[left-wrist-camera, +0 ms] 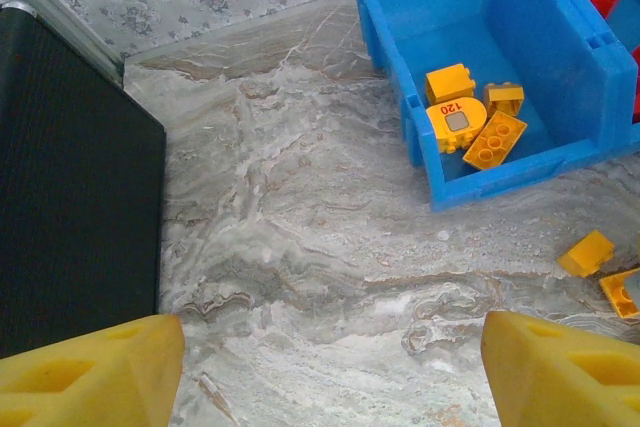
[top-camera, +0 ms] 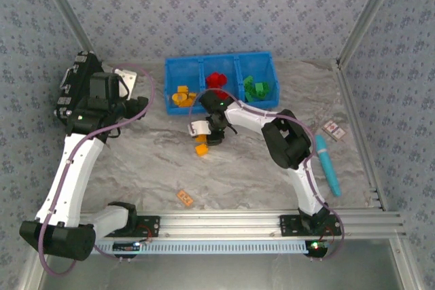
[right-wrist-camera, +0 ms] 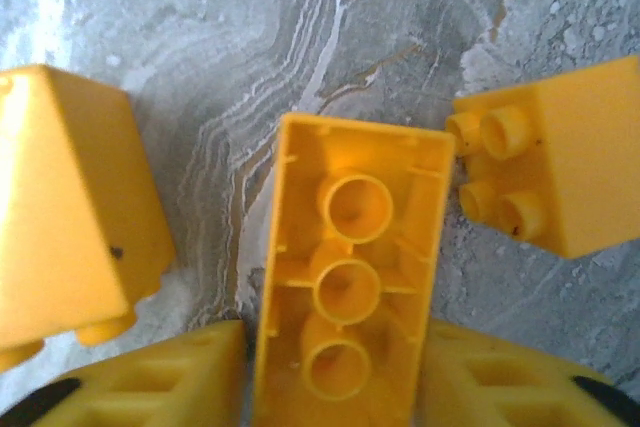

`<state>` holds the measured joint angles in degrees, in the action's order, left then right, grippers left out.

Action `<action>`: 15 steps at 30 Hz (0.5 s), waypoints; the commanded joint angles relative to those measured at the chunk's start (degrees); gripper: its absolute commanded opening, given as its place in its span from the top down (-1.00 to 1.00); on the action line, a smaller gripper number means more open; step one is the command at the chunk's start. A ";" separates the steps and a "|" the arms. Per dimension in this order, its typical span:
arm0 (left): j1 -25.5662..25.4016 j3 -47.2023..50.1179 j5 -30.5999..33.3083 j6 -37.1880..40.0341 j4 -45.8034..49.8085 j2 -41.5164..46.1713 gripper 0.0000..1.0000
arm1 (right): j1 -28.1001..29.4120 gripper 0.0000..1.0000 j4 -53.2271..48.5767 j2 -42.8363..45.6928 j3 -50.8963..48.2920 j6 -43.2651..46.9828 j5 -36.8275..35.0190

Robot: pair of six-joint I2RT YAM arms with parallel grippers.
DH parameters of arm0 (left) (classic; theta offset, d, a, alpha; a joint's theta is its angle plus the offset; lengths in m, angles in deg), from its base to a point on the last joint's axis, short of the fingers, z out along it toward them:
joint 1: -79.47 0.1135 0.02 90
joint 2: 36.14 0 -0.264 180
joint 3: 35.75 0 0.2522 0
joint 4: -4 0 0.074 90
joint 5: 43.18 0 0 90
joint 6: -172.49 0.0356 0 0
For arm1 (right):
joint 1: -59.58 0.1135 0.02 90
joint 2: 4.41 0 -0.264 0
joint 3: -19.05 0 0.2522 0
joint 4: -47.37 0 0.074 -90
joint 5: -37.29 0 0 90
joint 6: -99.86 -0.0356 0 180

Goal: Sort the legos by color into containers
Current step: Pick up the lego from the center of the table.

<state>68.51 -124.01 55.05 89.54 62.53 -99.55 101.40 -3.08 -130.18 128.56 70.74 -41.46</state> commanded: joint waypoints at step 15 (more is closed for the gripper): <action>0.33 7.70 0.40 2.15 -1.43 8.45 -0.58 | 0.96 0.55 -0.03 0.69 4.63 -2.91 -4.48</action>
<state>68.51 -118.42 55.22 90.24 62.20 -93.61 102.12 -3.59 -130.20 130.11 69.23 -44.06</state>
